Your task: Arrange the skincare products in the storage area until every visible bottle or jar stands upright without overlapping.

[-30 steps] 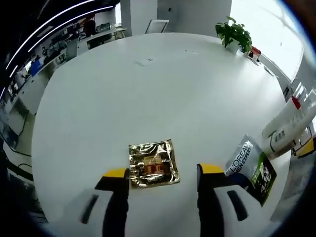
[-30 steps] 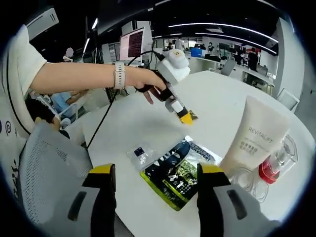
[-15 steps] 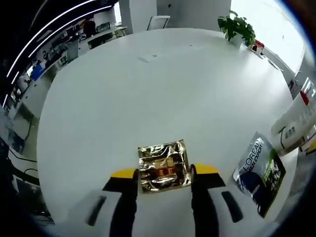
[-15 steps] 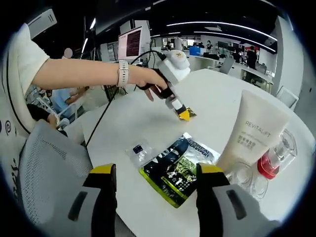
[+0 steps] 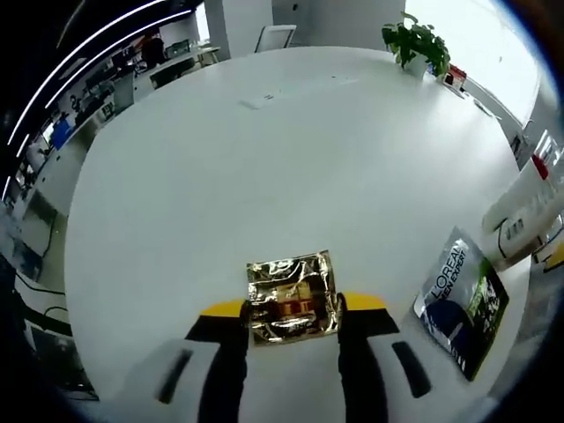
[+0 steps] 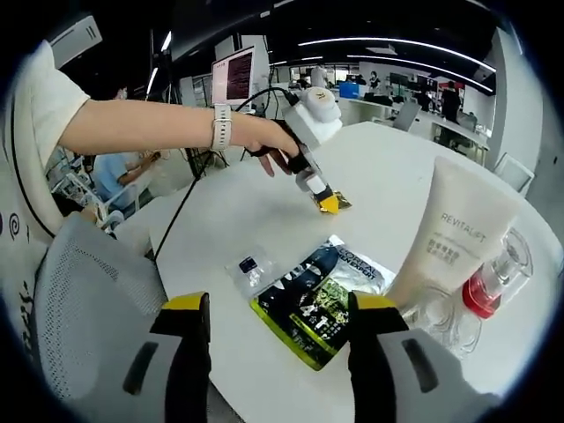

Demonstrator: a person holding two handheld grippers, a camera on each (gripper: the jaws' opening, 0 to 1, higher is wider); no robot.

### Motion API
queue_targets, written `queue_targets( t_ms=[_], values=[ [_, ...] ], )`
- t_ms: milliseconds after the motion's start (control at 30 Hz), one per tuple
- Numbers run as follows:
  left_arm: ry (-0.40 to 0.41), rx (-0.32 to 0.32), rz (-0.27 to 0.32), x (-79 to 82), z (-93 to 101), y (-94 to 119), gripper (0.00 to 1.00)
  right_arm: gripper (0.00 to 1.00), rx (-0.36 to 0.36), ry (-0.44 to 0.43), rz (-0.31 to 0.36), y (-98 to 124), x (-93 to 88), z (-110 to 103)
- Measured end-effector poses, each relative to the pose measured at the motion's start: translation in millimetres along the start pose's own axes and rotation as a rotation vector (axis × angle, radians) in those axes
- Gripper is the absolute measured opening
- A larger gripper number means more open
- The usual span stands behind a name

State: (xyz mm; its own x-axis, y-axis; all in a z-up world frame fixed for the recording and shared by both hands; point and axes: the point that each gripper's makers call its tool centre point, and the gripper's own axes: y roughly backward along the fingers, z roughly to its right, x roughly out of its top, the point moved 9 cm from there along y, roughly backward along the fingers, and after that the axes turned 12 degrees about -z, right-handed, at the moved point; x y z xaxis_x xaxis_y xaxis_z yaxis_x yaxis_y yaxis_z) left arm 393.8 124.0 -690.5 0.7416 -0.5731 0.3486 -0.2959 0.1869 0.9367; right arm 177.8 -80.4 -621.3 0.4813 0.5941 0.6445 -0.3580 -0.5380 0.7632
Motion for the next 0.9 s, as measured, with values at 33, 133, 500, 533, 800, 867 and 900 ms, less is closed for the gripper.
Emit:
queue_targets(
  t_ms=[33,133,500,533,800,867,900],
  values=[
    [-0.020,-0.003,0.004,-2.0,0.7,1.2,0.42,0.63,0.001,0.001,0.000,0.0,-0.1,-0.2],
    [-0.055,-0.021,-0.007,-5.9,1.2,3.0,0.42,0.63,0.005,0.001,0.002,0.0,0.1,-0.7],
    [-0.197,-0.070,-0.030,-17.3,-0.4,6.2,0.42,0.62,0.023,0.015,-0.004,-2.5,0.7,-5.3],
    [-0.221,-0.072,-0.025,-18.8,0.9,6.9,0.42,0.62,0.025,0.016,-0.003,-2.8,0.8,-5.6],
    [-0.333,-0.109,-0.062,-36.4,24.5,23.2,0.42,0.61,0.044,0.022,-0.006,-4.3,1.6,-8.8],
    [-0.409,-0.125,-0.088,-39.9,30.1,27.7,0.42,0.61,0.050,0.024,-0.008,-4.5,1.4,-9.5],
    [-0.424,-0.128,-0.096,-40.8,31.3,28.5,0.42,0.61,0.051,0.026,-0.009,-4.7,1.2,-9.6]
  ],
)
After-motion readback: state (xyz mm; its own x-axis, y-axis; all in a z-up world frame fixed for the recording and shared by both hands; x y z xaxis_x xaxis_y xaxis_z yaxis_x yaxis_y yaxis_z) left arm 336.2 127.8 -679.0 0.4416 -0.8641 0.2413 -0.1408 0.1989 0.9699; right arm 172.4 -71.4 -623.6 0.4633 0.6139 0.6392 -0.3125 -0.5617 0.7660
